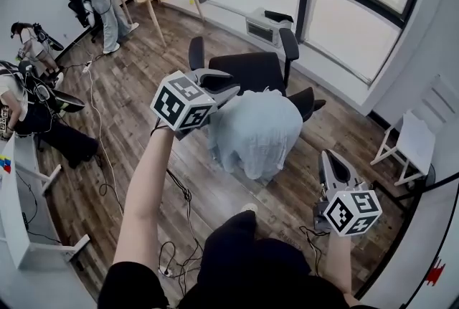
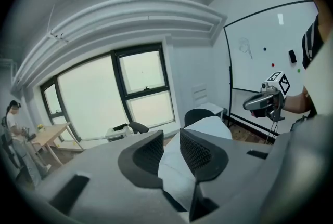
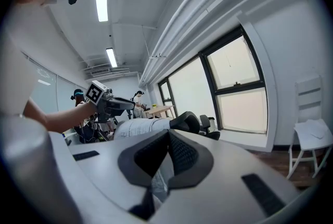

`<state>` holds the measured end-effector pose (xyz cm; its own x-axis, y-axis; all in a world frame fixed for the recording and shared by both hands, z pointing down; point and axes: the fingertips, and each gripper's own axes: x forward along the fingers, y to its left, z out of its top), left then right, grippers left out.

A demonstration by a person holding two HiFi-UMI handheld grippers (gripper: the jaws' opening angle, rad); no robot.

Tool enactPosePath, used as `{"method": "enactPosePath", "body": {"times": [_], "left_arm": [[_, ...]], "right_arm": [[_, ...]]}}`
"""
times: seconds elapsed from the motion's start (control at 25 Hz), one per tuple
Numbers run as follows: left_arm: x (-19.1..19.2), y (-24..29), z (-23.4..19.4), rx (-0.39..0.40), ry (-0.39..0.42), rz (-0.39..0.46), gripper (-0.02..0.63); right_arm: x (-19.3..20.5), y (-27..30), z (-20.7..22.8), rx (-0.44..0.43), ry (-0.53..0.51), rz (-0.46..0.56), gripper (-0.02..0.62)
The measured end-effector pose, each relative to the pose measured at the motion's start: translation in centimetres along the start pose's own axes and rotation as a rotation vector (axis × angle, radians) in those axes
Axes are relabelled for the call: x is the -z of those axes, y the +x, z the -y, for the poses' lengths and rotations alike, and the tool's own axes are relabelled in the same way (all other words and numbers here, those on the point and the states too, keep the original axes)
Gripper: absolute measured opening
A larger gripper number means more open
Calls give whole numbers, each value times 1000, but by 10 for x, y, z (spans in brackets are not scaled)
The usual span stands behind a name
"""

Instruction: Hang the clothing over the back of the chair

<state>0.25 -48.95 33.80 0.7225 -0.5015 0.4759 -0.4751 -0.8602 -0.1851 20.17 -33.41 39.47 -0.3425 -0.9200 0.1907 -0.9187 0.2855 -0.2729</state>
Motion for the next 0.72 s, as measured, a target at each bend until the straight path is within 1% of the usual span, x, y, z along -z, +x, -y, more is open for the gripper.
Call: {"method": "enactPosePath", "body": {"times": [0.12, 0.24, 0.36, 0.48, 0.72], "left_arm": [[1, -18, 17, -30, -39, 39, 60], [4, -37, 38, -58, -80, 81, 34], [9, -52, 61, -84, -113, 121, 20], [17, -66, 88, -91, -161, 161, 14], [43, -85, 144, -111, -226, 202, 8]], "right_arm": [[4, -13, -8, -17, -1, 2, 2], [12, -28, -15, -33, -3, -4, 2], [20, -43, -21, -47, -2, -7, 2], [29, -60, -27, -52, -2, -8, 2], [41, -88, -40, -66, -14, -2, 2]]}}
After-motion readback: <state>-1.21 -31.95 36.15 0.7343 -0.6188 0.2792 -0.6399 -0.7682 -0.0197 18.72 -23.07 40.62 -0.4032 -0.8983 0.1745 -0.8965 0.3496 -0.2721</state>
